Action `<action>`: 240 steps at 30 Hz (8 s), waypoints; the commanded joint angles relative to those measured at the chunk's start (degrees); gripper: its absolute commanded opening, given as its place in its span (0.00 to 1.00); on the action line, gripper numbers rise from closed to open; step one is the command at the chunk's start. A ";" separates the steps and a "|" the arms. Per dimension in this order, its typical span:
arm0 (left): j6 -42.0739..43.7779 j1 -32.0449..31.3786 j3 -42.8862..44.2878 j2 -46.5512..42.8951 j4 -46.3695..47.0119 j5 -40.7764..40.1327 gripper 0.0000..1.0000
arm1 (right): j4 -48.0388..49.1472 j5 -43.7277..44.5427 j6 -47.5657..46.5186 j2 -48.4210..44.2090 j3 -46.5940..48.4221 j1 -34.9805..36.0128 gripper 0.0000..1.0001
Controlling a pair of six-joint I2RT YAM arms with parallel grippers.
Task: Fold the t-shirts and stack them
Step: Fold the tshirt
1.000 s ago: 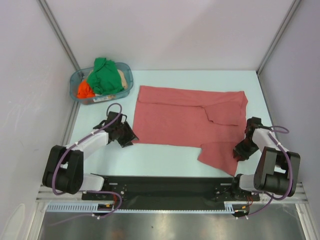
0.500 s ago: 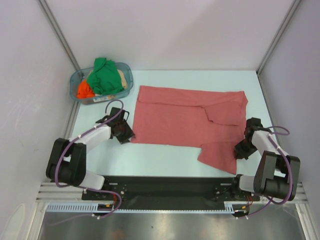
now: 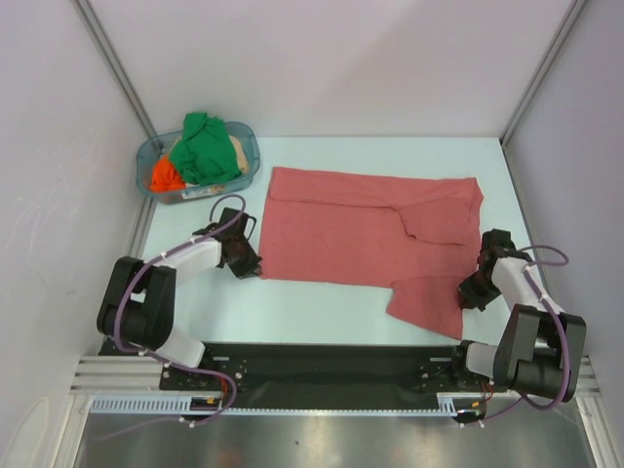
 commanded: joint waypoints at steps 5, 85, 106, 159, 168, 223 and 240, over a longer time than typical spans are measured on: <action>4.97 -0.75 3.58 -2.51 -1.57 -1.50 0.00 | -9.28 -1.10 -0.80 -7.88 7.99 -0.85 0.00; 14.36 2.77 60.02 32.57 -16.69 -14.66 0.42 | -17.73 -7.52 -24.01 57.96 90.90 -1.21 0.40; 17.37 -8.49 50.17 32.20 -5.00 1.84 0.33 | 6.00 -2.86 -16.01 44.40 54.24 32.02 0.00; 23.26 -2.25 47.62 32.64 -8.96 6.58 0.35 | 7.76 -14.37 -17.33 24.27 31.84 -7.79 0.35; 23.35 -1.02 47.36 34.05 -9.13 7.21 0.34 | 13.22 -17.00 -17.51 27.08 29.18 -8.50 0.45; 23.52 0.65 43.84 34.22 -10.19 6.76 0.34 | 7.94 -10.50 -23.31 32.08 33.58 -10.17 0.27; 23.87 1.35 44.37 36.95 -10.98 5.80 0.34 | 7.07 6.89 -25.77 37.36 38.85 -10.34 0.00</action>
